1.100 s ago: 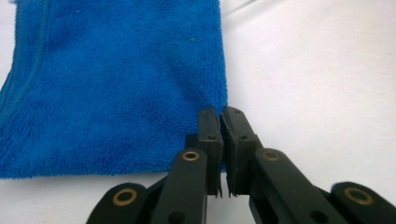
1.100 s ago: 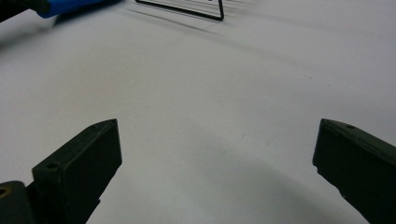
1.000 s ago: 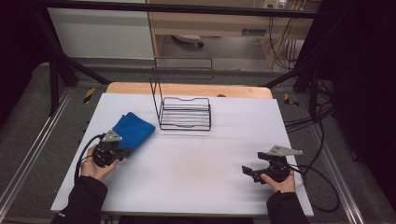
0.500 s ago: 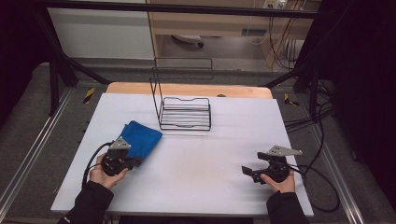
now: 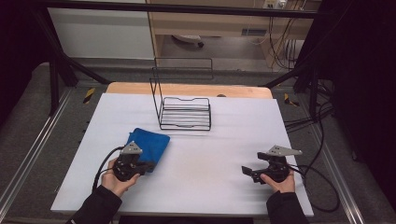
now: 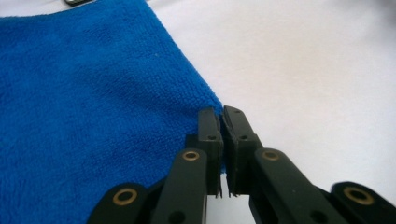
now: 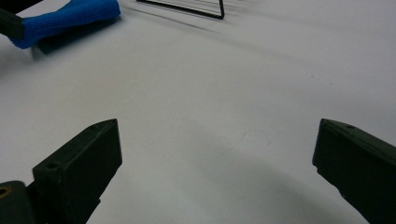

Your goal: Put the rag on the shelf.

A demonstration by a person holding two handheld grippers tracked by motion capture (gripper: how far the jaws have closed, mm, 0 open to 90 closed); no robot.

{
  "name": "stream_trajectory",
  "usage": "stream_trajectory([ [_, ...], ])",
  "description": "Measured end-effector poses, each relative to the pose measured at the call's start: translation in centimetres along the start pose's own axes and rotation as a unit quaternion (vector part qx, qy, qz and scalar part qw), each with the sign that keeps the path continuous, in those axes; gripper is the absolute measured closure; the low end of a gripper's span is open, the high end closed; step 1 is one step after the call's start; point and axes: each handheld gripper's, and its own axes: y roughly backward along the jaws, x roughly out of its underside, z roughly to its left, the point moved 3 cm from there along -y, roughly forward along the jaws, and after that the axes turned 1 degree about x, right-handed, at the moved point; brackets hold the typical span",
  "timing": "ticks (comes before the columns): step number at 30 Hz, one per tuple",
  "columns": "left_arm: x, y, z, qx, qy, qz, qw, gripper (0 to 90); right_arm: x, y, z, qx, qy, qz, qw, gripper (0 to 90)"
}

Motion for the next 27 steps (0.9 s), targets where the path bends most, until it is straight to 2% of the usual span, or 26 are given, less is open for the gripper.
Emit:
stream_trajectory([
  [1,0.0,0.0,0.0,0.0,0.0,0.0,1.0,86.0,0.0,0.0,0.0,0.0,0.0,0.0,1.0,1.9],
  [4,-0.1,-0.6,-1.3,0.012,-0.004,-0.001,0.9999,85.9,0.0,0.0,0.0,0.0,0.0,0.0,1.0,1.9],
  [5,-0.1,-0.6,-1.3,0.012,-0.004,-0.001,0.9999,86.0,0.0,0.0,0.0,0.0,0.0,0.0,1.0,1.9],
  [10,-0.4,-1.3,-3.0,0.03,-0.007,-0.004,0.9995,85.9,0.0,-0.1,0.0,0.0,0.002,0.001,1.0,1.9],
  [19,-0.8,-2.6,-6.2,0.062,-0.026,-0.01,0.9977,85.7,0.0,-0.1,0.0,0.0,0.004,0.001,1.0,1.9],
  [22,-0.9,-2.9,-6.4,0.062,-0.029,-0.007,0.9976,84.7,0.1,-0.1,0.0,0.0,0.002,0.002,1.0,2.0],
  [24,-0.7,-3.2,-6.4,0.061,-0.03,-0.002,0.9977,81.7,0.1,-0.1,0.1,-0.001,-0.001,0.003,1.0,2.0],
  [27,-0.7,-3.4,-6.1,0.06,-0.028,0.003,0.9978,67.7,0.1,-0.1,0.1,-0.001,-0.001,0.002,1.0,2.1],
])
